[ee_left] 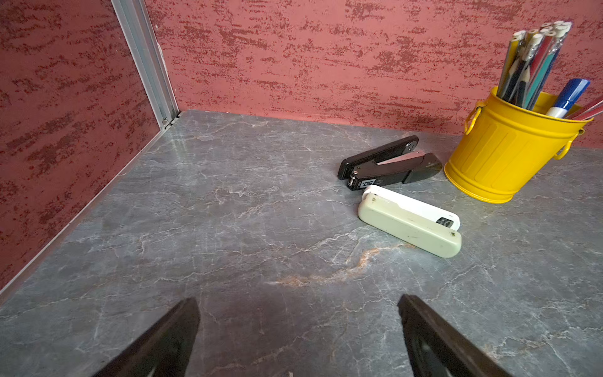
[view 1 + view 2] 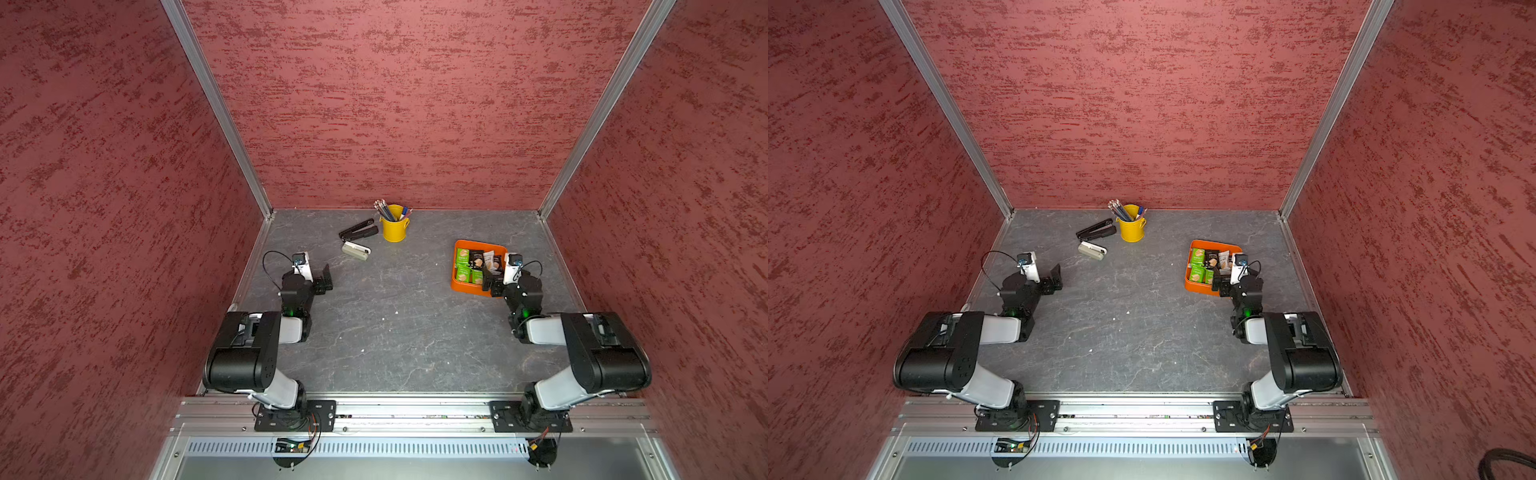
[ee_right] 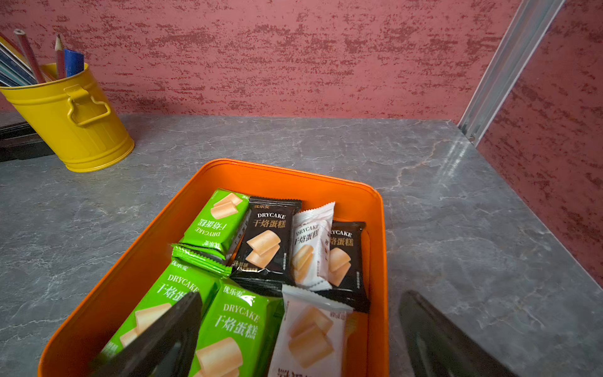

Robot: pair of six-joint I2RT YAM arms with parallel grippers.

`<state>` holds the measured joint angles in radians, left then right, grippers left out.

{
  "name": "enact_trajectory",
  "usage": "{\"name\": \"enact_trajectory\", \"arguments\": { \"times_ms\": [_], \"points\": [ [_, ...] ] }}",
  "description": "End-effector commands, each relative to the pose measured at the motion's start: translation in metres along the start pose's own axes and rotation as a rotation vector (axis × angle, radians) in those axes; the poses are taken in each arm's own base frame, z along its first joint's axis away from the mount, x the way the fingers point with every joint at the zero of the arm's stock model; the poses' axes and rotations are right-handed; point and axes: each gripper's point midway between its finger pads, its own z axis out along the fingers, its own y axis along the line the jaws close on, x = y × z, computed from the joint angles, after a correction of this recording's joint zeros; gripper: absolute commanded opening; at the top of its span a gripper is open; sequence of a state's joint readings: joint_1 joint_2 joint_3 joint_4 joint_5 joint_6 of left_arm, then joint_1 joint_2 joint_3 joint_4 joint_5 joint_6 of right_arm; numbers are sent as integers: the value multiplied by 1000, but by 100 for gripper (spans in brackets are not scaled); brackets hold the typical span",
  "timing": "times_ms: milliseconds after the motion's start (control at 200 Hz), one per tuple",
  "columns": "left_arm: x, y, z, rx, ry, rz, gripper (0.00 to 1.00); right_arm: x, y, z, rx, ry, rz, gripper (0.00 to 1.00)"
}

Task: Take the cookies out of the storage box
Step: Pick up the storage box at the center of the board.

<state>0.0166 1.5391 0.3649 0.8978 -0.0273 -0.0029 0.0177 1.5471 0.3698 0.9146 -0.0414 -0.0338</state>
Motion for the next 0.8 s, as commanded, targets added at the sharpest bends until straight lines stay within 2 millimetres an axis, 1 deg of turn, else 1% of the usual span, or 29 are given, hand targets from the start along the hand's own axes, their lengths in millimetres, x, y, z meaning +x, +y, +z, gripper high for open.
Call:
{"name": "enact_trajectory", "arguments": {
  "times_ms": [0,461,516,561,621,636,656,736,791],
  "points": [
    [-9,0,1,3,-30,6,100,-7,-3,3,7,-15,8,98],
    [-10,0,1,4,-31,7,100,-7,-3,3,11,-12,11,98],
    [-9,0,1,3,-30,7,100,-8,-6,2,29,-18,15,98],
    [-10,0,1,1,-32,8,100,-11,-13,-2,65,-32,29,98],
    [-12,1,-1,-24,-46,11,100,-21,-16,-11,91,-65,38,98],
    [-12,2,-2,-31,-46,14,100,-20,-18,-13,99,-59,39,99],
    [-14,2,-2,-40,-48,15,100,-30,-19,-18,110,-86,44,98],
    [-21,3,-8,-71,-71,21,100,-45,-33,-32,191,-81,86,98],
    [-26,2,-13,-80,-77,28,100,-57,-46,-39,275,-45,163,99]
  ]
}}
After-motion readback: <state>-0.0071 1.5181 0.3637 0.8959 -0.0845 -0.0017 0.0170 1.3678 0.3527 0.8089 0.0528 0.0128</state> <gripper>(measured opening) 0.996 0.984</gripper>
